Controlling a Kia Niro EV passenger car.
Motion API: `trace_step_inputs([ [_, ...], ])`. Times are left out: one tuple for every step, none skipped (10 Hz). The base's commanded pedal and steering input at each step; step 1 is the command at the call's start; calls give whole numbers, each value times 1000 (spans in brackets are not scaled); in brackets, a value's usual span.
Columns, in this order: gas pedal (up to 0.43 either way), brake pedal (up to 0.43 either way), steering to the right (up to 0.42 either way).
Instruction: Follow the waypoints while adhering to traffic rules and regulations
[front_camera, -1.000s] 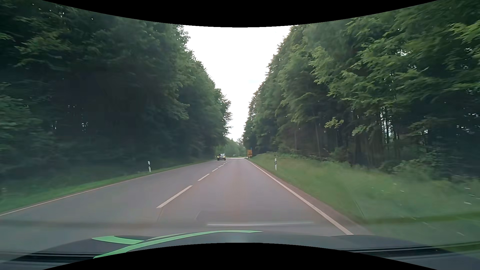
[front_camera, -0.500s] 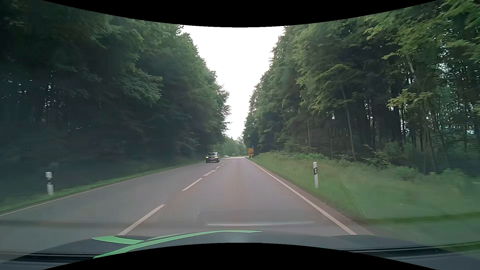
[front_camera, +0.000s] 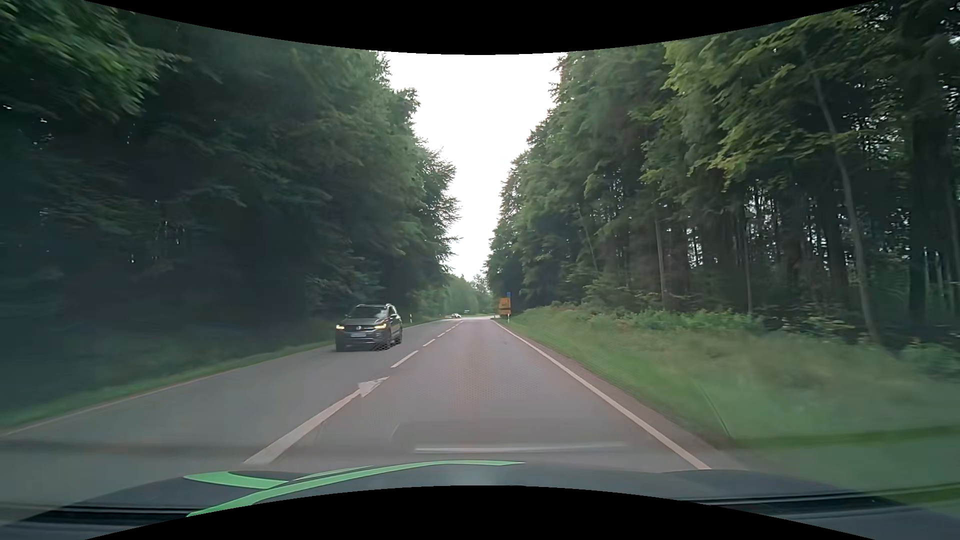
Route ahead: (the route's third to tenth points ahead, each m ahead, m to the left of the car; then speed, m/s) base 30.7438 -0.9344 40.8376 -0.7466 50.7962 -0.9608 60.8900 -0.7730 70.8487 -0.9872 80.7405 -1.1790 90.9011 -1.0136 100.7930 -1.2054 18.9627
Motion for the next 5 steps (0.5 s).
trace_step_inputs([
  [0, 0, -2],
  [0, 0, -2],
  [0, 0, -2],
  [0, 0, -2],
  [0, 0, -2],
])
